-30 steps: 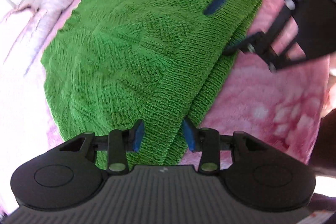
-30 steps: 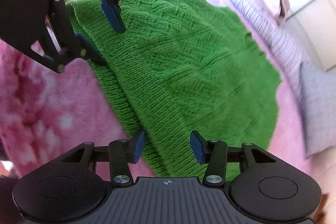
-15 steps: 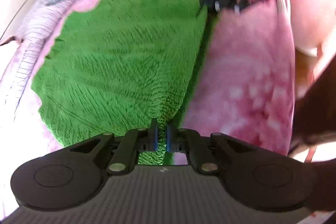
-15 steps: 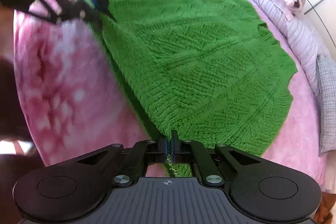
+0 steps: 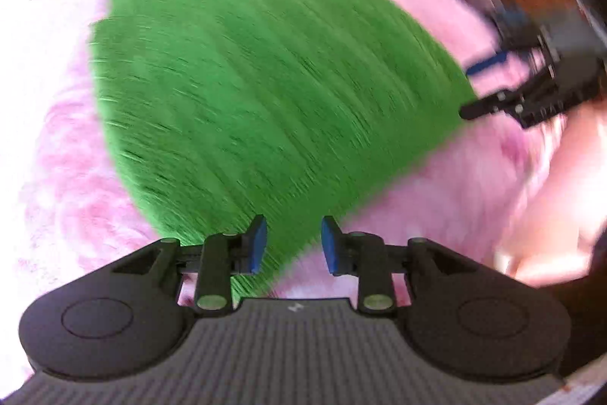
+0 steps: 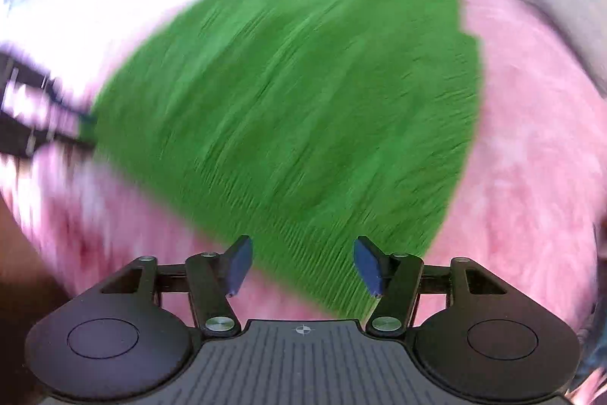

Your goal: Fold clothes

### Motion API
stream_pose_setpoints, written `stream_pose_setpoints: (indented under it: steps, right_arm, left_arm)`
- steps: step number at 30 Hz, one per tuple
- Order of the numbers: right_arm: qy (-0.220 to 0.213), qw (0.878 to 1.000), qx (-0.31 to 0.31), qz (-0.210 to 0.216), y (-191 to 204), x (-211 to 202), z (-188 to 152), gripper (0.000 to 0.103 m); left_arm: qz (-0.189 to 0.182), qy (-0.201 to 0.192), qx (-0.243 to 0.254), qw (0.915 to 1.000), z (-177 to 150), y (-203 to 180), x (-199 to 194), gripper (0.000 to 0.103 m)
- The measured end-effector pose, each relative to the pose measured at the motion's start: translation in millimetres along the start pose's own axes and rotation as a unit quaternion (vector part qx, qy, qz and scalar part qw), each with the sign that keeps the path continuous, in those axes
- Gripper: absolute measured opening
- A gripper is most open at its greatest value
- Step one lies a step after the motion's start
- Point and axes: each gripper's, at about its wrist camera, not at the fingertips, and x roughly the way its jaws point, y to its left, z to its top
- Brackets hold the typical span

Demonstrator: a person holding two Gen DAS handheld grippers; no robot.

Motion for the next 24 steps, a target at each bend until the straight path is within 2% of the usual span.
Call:
stream_pose_setpoints:
  steps: [2,5,7,8,10,11,13,14,15,19,24]
  right_arm:
    - [-0.032,0.999,0.040,0.009,-12,8,21,0.057]
    - [-0.054,0.996,0.068,0.002,-13,34,44,0.057]
    - [-0.039,0.996,0.075,-0.019,-12,52,49,0.057]
    - [-0.016,0.997,0.075,-0.025,-12,62,46,0.057]
    - [0.041,0.997,0.062,-0.030,-12,76,32,0.056]
    - [0.027,0.998,0.050,-0.025,-11,70,24,0.056]
    - [0.051,0.998,0.028,-0.017,-15,64,23,0.053]
    - [0.053,0.998,0.030,-0.015,-20,59,27,0.042]
    - [0.048,0.998,0.045,-0.010,-28,56,35,0.037]
    - [-0.032,0.991,0.132,0.019,-81,56,88,0.037]
    - [-0.112,0.977,0.180,0.035,-154,101,179,0.037]
  left_arm:
    - [0.012,-0.028,-0.041,0.9987,15,14,6,0.026]
    - [0.033,-0.052,-0.101,0.9930,37,30,30,0.026]
    - [0.028,-0.043,-0.151,0.9872,38,36,45,0.026]
    - [0.018,-0.031,-0.167,0.9853,36,36,52,0.026]
    - [0.007,0.002,-0.165,0.9863,28,31,61,0.026]
    - [0.011,0.004,-0.148,0.9890,24,25,60,0.026]
    - [0.014,0.013,-0.126,0.9919,26,21,55,0.025]
    - [0.011,0.013,-0.132,0.9910,30,25,52,0.025]
    - [0.014,0.003,-0.141,0.9899,38,34,46,0.025]
    - [0.030,-0.059,-0.150,0.9864,86,74,44,0.025]
    - [0.039,-0.102,-0.140,0.9841,161,135,77,0.025]
